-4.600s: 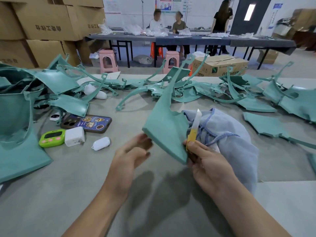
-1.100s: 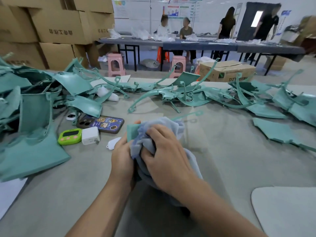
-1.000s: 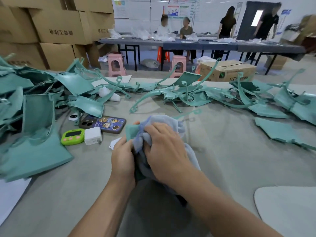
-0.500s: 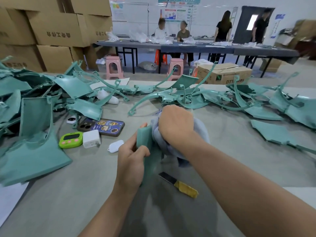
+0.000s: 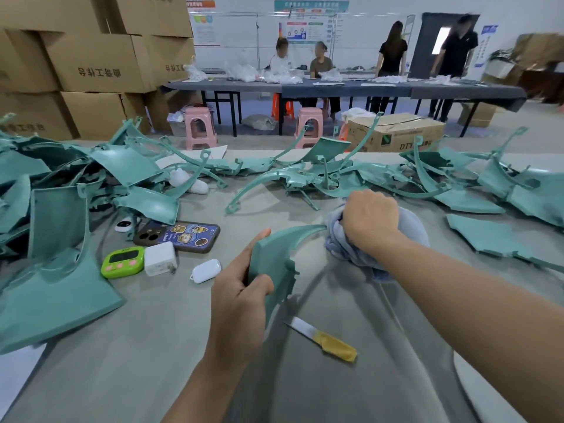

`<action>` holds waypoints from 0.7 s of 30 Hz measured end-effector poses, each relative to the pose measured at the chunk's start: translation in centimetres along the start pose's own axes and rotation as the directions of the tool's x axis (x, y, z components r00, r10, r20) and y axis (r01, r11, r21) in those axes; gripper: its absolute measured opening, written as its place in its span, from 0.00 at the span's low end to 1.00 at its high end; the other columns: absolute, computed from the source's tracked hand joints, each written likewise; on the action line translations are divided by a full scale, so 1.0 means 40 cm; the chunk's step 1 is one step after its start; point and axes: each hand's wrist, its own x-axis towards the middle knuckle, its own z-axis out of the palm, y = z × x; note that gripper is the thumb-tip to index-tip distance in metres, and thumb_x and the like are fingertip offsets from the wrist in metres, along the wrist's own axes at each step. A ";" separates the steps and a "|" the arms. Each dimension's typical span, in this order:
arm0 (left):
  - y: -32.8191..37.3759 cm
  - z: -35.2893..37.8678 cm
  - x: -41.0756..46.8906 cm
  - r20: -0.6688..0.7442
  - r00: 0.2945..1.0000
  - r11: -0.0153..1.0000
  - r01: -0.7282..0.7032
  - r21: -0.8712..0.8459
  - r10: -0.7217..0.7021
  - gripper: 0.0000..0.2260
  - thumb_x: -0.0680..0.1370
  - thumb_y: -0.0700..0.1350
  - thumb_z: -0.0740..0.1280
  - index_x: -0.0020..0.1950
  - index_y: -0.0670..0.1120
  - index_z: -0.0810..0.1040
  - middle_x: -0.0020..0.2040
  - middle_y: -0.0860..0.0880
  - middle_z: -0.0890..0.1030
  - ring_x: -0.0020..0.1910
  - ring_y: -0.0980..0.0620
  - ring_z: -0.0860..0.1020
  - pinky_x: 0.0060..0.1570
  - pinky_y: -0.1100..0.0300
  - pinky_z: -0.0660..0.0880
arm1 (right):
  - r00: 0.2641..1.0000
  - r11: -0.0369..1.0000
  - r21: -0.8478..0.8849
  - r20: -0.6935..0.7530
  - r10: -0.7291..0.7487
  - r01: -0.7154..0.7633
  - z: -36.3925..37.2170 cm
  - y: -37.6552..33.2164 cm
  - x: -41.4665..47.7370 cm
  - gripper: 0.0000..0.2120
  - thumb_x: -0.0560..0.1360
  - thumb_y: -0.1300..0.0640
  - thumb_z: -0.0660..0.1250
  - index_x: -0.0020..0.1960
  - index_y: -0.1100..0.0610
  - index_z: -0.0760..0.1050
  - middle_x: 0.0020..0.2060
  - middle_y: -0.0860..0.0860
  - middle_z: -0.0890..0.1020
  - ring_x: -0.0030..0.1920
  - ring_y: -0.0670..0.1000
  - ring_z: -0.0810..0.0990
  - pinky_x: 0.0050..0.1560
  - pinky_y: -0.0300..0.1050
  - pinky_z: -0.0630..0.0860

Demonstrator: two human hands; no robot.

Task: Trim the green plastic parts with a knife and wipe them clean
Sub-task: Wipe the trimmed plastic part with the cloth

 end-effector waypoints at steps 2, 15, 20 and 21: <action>-0.010 -0.004 0.004 -0.032 0.999 1.000 0.001 -0.007 -0.001 0.31 0.67 0.38 0.61 0.68 0.54 0.79 0.44 0.62 0.83 0.38 0.64 0.77 0.37 0.75 0.70 | 0.994 0.991 0.093 0.059 0.091 -0.096 -0.002 0.018 0.000 0.13 0.79 0.60 0.60 0.36 0.53 0.69 0.45 0.54 0.83 0.43 0.58 0.78 0.42 0.47 0.69; -0.031 -0.005 0.025 -0.171 0.971 0.938 0.105 -0.331 -0.169 0.17 0.78 0.55 0.60 0.48 0.50 0.86 0.45 0.48 0.87 0.47 0.49 0.84 0.44 0.58 0.82 | 0.982 0.619 0.770 -0.052 -0.181 0.155 -0.204 -0.262 -0.390 0.08 0.81 0.48 0.62 0.44 0.48 0.70 0.36 0.43 0.75 0.36 0.47 0.73 0.40 0.45 0.65; -0.040 -0.045 0.058 -0.099 0.973 0.879 0.141 -0.455 -0.207 0.17 0.82 0.52 0.57 0.57 0.52 0.86 0.59 0.42 0.84 0.62 0.41 0.81 0.63 0.48 0.74 | 0.930 0.614 0.741 -0.038 -0.367 0.272 -0.188 -0.269 -0.419 0.07 0.78 0.54 0.63 0.41 0.49 0.71 0.37 0.47 0.79 0.39 0.52 0.77 0.38 0.47 0.68; -0.042 -0.042 0.061 -0.147 0.969 0.891 0.115 -0.439 -0.197 0.17 0.82 0.51 0.58 0.55 0.51 0.87 0.58 0.42 0.85 0.60 0.42 0.82 0.62 0.48 0.75 | 0.933 0.654 0.703 -0.041 -0.357 0.280 -0.188 -0.277 -0.398 0.09 0.78 0.55 0.63 0.40 0.50 0.69 0.36 0.47 0.77 0.37 0.53 0.76 0.37 0.46 0.65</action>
